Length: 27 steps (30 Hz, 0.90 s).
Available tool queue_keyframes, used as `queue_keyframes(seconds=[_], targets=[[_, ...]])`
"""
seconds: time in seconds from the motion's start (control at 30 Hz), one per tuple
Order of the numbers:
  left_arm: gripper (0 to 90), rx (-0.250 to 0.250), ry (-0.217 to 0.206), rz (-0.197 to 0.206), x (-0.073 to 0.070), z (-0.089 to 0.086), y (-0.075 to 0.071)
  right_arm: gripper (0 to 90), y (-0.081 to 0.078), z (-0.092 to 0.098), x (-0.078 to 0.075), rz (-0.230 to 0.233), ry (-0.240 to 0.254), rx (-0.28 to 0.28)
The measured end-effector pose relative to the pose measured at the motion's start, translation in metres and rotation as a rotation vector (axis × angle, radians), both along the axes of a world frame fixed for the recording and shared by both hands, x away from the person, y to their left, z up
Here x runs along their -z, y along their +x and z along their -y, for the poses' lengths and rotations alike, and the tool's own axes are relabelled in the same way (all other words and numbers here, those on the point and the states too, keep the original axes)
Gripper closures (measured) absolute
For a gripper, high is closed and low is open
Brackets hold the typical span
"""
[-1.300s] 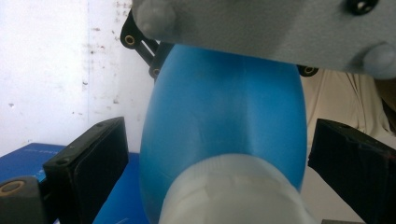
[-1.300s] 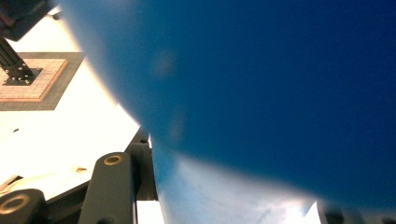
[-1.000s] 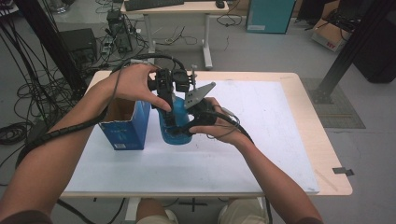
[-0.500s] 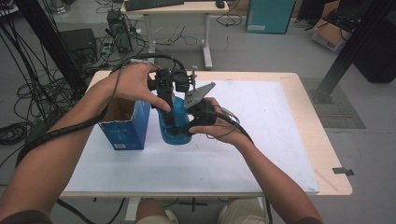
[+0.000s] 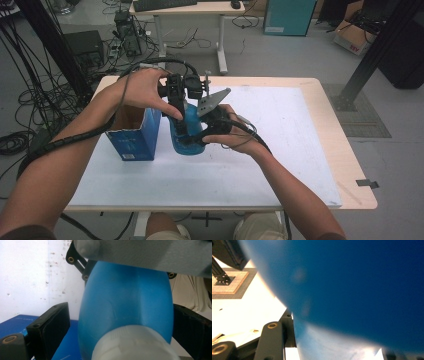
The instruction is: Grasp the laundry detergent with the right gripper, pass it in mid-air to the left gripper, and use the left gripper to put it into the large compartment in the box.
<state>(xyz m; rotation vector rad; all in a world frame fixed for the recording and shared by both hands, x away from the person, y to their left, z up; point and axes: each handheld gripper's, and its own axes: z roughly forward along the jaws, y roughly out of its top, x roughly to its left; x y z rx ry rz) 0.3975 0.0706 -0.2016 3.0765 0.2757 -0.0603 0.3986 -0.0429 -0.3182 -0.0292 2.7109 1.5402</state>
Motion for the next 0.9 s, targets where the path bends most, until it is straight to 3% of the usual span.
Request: queue_keyframes(seconds=[0.43,0.57,0.6,0.73,0.9], targets=[[24.2,-0.003,-0.008,0.029,-0.0016,-0.0004,-0.0008,43.5,0.0013,0.0006,0.0001,0.014,0.006,-0.004],[28.7,0.000,-0.007,0.020,-0.0027,-0.0002,-0.0011,43.5,0.0011,0.0005,0.0000,0.013,0.008,-0.005],[29.7,0.001,-0.011,0.035,-0.0023,-0.0002,-0.0018,43.5,0.0015,0.0002,0.0001,0.015,0.011,-0.006],[35.7,0.008,-0.017,0.016,-0.0039,-0.0004,-0.0023,43.4,0.0015,0.0008,0.0001,0.009,0.009,0.001],[36.6,0.020,-0.010,0.013,-0.0036,-0.0004,-0.0019,43.4,0.0013,0.0011,0.0001,0.013,0.008,-0.001]])
